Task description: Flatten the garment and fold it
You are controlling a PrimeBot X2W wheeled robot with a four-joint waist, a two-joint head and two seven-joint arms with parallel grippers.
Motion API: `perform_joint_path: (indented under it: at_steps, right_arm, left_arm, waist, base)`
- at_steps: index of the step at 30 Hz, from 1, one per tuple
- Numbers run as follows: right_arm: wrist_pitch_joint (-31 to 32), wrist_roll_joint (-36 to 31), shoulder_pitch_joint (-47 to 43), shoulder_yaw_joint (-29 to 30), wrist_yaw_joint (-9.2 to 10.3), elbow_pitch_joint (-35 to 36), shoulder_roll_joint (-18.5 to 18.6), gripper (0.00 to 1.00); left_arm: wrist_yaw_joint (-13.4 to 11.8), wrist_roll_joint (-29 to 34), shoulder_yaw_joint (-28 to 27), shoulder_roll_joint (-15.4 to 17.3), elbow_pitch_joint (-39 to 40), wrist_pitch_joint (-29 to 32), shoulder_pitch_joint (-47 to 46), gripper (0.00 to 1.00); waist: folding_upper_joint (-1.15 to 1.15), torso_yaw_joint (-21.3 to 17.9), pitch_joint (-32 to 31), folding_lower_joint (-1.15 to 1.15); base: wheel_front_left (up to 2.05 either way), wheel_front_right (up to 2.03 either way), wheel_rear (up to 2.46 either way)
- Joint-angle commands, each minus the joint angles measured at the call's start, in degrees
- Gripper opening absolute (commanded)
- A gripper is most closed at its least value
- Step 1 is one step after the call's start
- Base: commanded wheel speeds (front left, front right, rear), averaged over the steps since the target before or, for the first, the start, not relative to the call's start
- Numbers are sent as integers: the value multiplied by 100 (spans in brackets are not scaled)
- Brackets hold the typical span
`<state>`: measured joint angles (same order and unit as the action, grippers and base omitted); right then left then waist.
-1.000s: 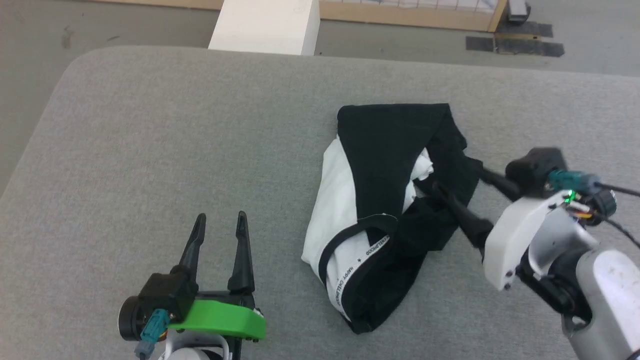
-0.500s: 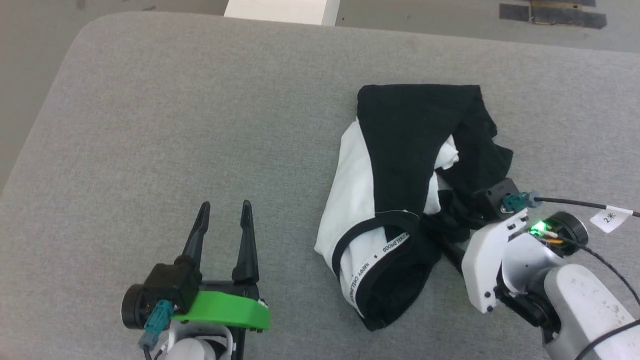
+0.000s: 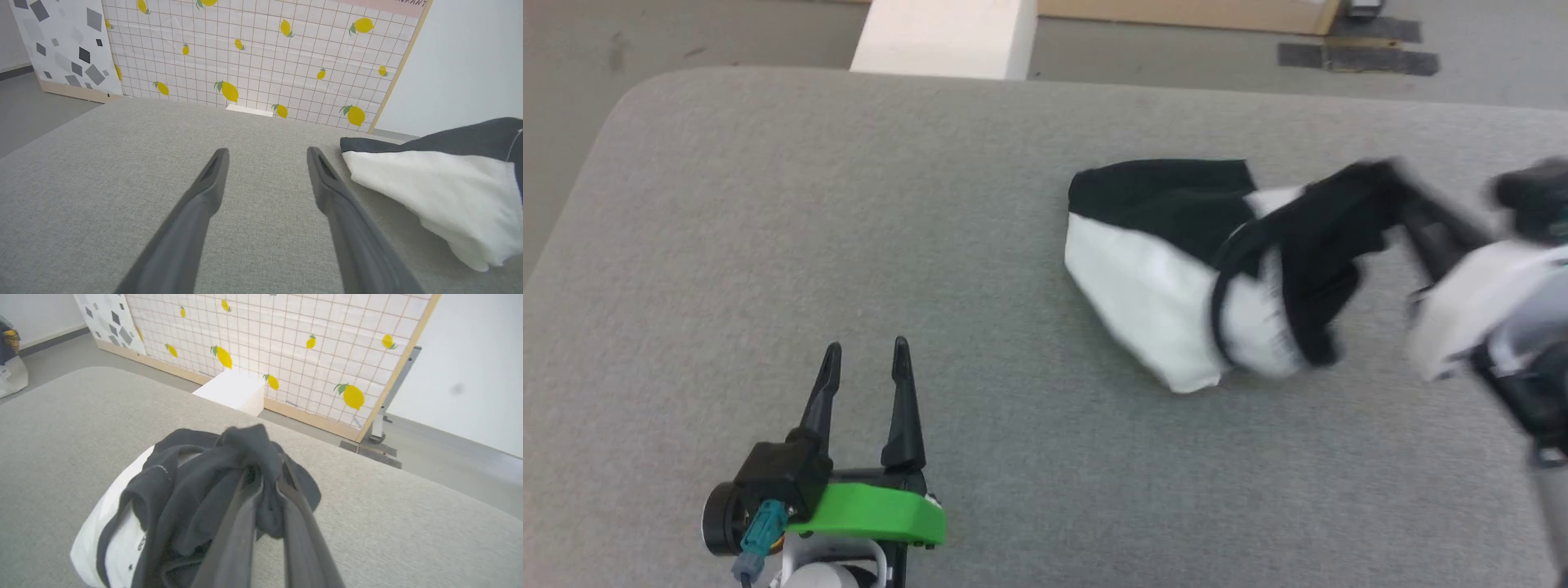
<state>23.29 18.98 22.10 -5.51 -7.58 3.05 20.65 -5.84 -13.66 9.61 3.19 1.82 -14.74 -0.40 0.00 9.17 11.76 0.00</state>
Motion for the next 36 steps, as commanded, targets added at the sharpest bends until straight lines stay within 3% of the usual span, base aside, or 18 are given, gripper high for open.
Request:
perform_joint_path:
  at_steps: [1,5,10,15,16,17,21,25,29,36]
  right_arm:
    - [34,-77,-122,291,9,152,25,0]
    - [255,-351,-873,1450,9,668,-207,0]
    - [271,-875,-2178,2858,9,759,-836,0]
    - [26,-1092,-2866,3327,9,351,-1397,0]
    - [-26,-1135,-2894,3343,9,262,-1442,34]
    - [-90,-1179,-2892,3354,9,163,-1485,100]
    - [-323,-1224,-2587,3255,9,156,-1544,100]
    - [-234,-834,-1989,2872,9,761,-1450,100]
    - [268,-490,-1329,2410,9,1131,-1045,100]
    - [1179,-108,-237,1686,9,699,-427,100]
  left_arm:
    - [24,11,-28,-29,-7,-26,70,100]
    - [42,17,-36,-29,11,-26,116,100]
    - [76,26,-15,-29,9,-26,107,100]
    - [94,53,-32,5,-29,-26,83,100]
    - [93,56,-36,12,-33,-26,81,100]
    - [97,60,-32,22,-42,-26,79,100]
    - [96,62,-3,36,-67,-26,66,100]
    - [80,54,12,39,-66,-26,74,100]
    - [87,46,39,38,-12,-26,41,100]
    - [82,85,157,20,70,-26,-192,100]
  waist:
    - [0,-253,-220,0]
    - [0,-377,-246,0]
    - [0,-435,-163,0]
    - [0,-478,-126,0]
    - [0,-490,-126,0]
    - [0,-500,-127,0]
    - [0,-529,-152,0]
    - [0,-551,-175,0]
    - [0,-493,-60,0]
    - [0,-249,463,0]
  base:
    - [0,0,0]
    - [0,0,0]
    - [0,0,0]
    - [0,0,0]
    - [0,0,0]
    - [0,0,0]
    - [0,0,0]
    - [0,0,0]
    - [0,0,0]
    - [0,0,0]
